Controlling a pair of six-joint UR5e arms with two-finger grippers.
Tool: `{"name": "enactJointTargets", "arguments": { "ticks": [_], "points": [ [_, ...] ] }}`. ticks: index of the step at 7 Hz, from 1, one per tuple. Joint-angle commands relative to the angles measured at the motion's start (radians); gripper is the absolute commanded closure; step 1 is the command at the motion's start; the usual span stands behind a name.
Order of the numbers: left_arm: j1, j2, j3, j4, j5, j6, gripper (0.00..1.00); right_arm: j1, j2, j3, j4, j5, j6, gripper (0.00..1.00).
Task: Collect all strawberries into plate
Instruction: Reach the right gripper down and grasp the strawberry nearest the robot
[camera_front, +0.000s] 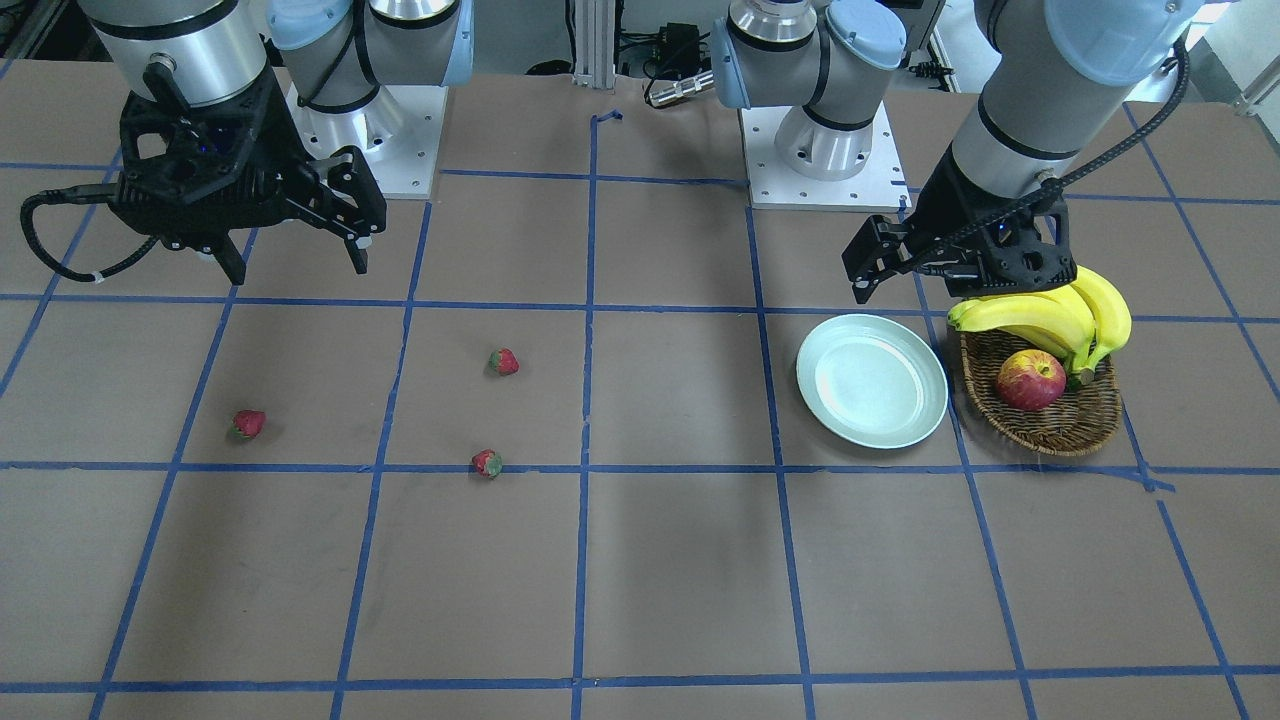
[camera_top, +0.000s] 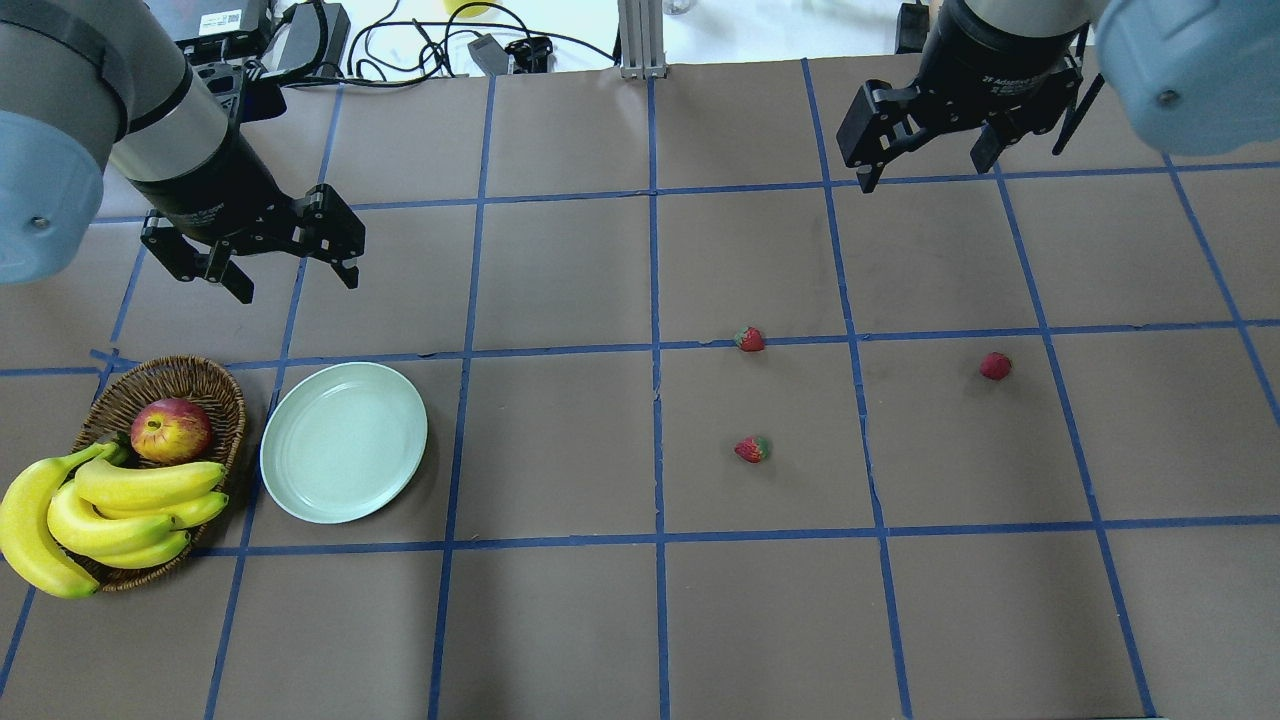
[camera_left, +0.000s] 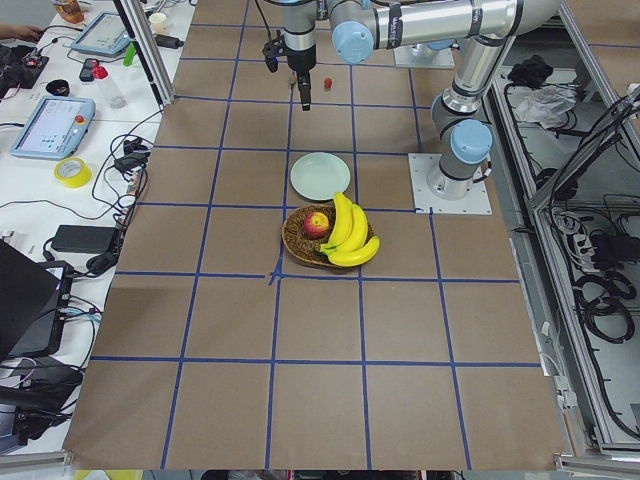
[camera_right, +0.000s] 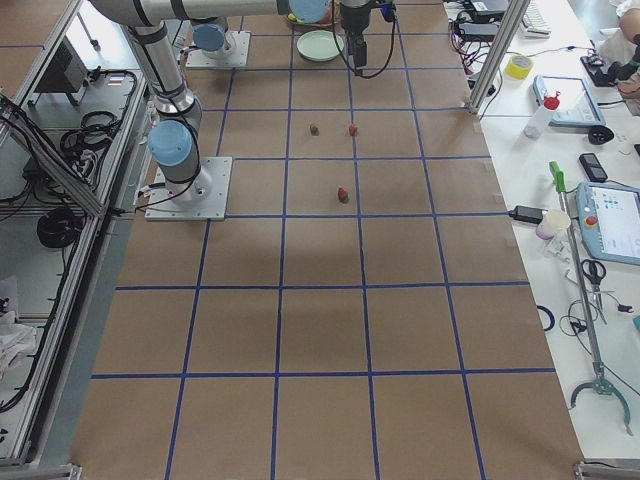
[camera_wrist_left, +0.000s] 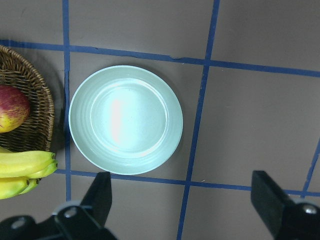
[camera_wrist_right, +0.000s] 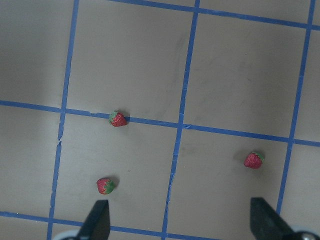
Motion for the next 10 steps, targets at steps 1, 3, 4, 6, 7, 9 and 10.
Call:
{"name": "enactJointTargets", "arguments": {
  "ticks": [1,3,4,6,7,9,10],
  "points": [
    [-0.006,-0.004,-0.002,0.001,0.001,-0.002,0.0,0.0,0.0,0.004,0.0,0.002,0.0,0.0],
    [-0.006,-0.004,0.001,0.003,0.013,-0.002,0.0,-0.002,0.011,0.016,-0.009,0.006,-0.02,0.0],
    [-0.008,-0.007,-0.005,0.003,0.011,-0.002,0.0,0.001,0.034,0.04,-0.017,0.011,-0.008,0.0],
    [-0.006,-0.009,-0.005,0.003,0.011,-0.003,0.0,0.017,0.144,0.195,-0.341,0.052,0.04,0.0],
    [-0.006,-0.007,0.003,0.003,0.011,-0.003,0.0,0.067,0.153,0.293,-0.426,0.09,0.11,0.0],
    [-0.008,-0.01,0.001,0.003,0.01,-0.005,0.0,0.138,0.181,0.454,-0.659,0.026,0.244,0.0],
    [-0.008,-0.012,0.001,0.004,0.01,-0.003,0.0,0.152,0.246,0.497,-0.763,0.028,0.247,0.0]
  ]
}}
